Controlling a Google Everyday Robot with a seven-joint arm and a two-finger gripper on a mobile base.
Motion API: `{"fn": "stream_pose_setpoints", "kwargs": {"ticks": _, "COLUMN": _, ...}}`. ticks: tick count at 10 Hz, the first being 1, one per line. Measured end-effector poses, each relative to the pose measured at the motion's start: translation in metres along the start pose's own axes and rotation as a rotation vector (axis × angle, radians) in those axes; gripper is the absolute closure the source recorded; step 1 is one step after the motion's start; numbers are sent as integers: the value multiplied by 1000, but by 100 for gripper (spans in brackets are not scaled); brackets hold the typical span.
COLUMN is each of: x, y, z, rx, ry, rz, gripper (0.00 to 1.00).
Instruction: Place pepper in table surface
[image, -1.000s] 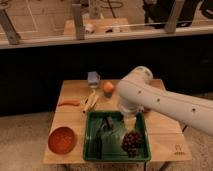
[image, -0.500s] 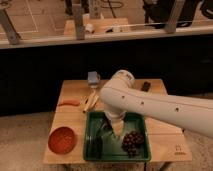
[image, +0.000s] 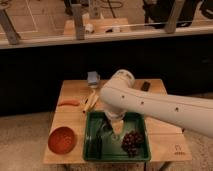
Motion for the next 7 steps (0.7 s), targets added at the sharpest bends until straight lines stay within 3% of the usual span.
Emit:
{"fn": "stream_pose_setpoints", "kwargs": {"ticks": 3, "x": 15, "y": -43, "z": -8, "rx": 47, "ry": 17, "rz": -6, "gripper": 20}}
{"fn": "stream_pose_setpoints", "kwargs": {"ticks": 7, "x": 34, "y": -129, "z": -2, "rx": 90, "ry": 6, "rz": -45, "gripper": 20}}
